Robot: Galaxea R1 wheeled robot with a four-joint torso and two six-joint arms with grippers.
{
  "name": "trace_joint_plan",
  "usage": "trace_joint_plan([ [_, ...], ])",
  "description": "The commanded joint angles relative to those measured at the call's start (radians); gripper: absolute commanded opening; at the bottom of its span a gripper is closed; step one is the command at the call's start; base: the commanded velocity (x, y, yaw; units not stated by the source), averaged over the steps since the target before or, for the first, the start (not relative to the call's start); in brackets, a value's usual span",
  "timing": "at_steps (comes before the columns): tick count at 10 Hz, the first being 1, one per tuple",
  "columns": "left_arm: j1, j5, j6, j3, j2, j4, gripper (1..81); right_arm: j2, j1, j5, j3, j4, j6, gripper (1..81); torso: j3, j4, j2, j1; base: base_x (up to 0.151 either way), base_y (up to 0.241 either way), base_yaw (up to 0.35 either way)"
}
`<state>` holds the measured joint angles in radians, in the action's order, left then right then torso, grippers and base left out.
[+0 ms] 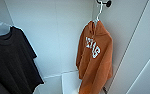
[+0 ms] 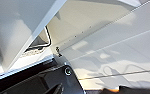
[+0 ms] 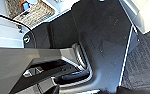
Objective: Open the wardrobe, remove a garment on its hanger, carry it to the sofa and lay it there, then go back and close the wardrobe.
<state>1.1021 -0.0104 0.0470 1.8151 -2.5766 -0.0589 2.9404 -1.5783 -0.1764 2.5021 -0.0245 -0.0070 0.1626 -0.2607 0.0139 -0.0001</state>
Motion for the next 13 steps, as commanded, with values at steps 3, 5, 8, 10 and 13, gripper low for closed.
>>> trace_joint_plan([
  [3, -0.29, -0.131, -0.003, -0.151, 0.162, -0.134, 81.1, 0.001, 0.033, 0.057, 0.012, -0.002, -0.004, 81.1, 0.0, 0.0, 0.0, 0.0, 0.0, 0.0, 0.0],
  [5, -0.369, -0.163, -0.004, -0.243, 0.193, -0.17, 81.1, 0.007, 0.034, 0.058, 0.033, -0.008, -0.004, 81.1, 0.0, 0.0, 0.0, 0.0, 0.0, 0.0, 0.0],
  [8, -0.471, -0.187, -0.039, -0.267, 0.219, -0.216, 81.1, 0.015, 0.036, 0.058, 0.046, -0.005, -0.004, 81.1, 0.001, -0.001, 0.0, 0.001, 0.0, 0.0, 0.0],
  [10, -0.562, -0.224, -0.098, -0.27, 0.211, -0.219, 81.1, 0.018, 0.036, 0.058, 0.046, -0.003, -0.004, 81.1, 0.001, -0.002, 0.0, 0.001, 0.0, 0.0, 0.0],
  [13, -0.73, -0.311, -0.197, -0.244, 0.165, -0.219, 81.1, 0.016, 0.031, 0.057, 0.046, -0.009, -0.004, 81.1, 0.001, -0.002, -0.001, 0.001, 0.0, 0.0, 0.0],
])
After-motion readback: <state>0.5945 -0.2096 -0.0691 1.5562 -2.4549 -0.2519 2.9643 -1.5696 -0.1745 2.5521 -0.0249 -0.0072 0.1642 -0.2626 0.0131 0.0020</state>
